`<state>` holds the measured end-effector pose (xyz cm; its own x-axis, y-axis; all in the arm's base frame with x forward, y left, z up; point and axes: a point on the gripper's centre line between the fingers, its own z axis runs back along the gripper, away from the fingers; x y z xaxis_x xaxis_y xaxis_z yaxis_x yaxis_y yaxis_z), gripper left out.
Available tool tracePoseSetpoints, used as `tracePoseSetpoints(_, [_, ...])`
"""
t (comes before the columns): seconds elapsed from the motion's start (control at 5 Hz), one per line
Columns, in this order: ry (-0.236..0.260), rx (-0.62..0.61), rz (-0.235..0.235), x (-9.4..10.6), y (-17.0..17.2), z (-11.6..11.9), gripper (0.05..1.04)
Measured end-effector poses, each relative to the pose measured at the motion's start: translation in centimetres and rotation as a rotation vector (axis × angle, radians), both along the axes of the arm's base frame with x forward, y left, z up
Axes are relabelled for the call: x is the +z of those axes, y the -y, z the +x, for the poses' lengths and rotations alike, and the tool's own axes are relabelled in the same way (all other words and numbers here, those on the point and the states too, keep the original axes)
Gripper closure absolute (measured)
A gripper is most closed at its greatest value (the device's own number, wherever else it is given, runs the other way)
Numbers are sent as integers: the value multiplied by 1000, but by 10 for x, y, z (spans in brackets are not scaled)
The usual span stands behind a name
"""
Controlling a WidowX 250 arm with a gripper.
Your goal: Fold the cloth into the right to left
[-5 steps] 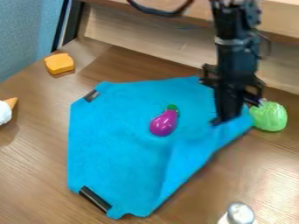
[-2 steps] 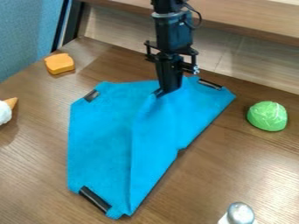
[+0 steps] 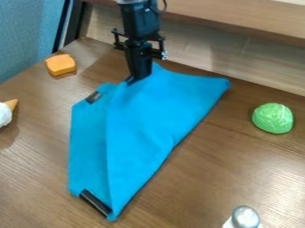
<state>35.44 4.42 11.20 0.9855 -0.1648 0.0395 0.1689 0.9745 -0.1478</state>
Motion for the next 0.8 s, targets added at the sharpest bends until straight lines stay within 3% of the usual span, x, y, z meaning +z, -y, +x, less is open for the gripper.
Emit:
tracePoseSetpoints(0.4, [-31,22,10,-11,-23,-4,1008])
tracePoseSetpoints(0.6, [-90,24,14,-33,-26,-5,857])
tracePoseSetpoints(0.8, [-96,38,25,-37,-28,-5,591])
